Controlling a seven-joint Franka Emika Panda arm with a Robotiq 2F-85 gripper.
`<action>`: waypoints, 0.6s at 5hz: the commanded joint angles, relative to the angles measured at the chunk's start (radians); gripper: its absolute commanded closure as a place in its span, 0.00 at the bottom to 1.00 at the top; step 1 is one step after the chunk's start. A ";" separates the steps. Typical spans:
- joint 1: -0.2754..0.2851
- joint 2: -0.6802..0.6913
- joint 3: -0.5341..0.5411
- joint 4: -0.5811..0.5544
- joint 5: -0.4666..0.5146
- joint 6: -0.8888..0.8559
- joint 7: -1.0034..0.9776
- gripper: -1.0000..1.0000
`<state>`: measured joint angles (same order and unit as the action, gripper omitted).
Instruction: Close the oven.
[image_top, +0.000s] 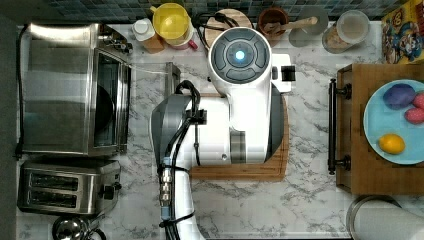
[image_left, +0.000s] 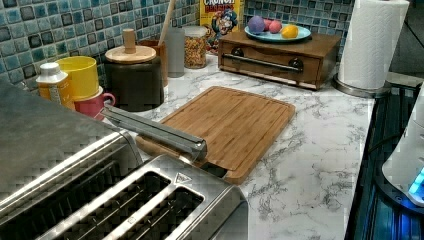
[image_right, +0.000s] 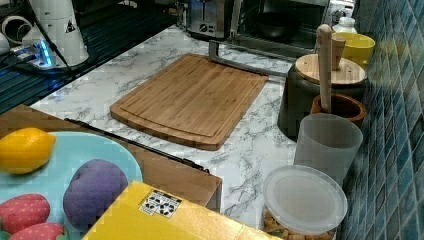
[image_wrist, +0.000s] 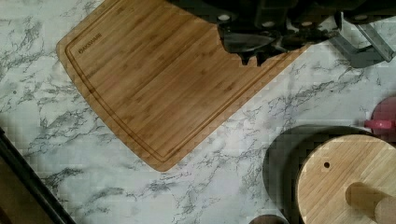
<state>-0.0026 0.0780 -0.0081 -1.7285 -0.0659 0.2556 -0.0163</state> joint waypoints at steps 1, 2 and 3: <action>-0.016 -0.035 -0.002 -0.106 0.072 0.131 -0.149 1.00; -0.060 -0.052 -0.015 -0.203 0.234 0.204 -0.422 1.00; -0.084 -0.059 -0.039 -0.296 0.364 0.248 -0.638 1.00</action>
<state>-0.0149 0.0712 -0.0220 -1.8838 0.2300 0.5068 -0.6025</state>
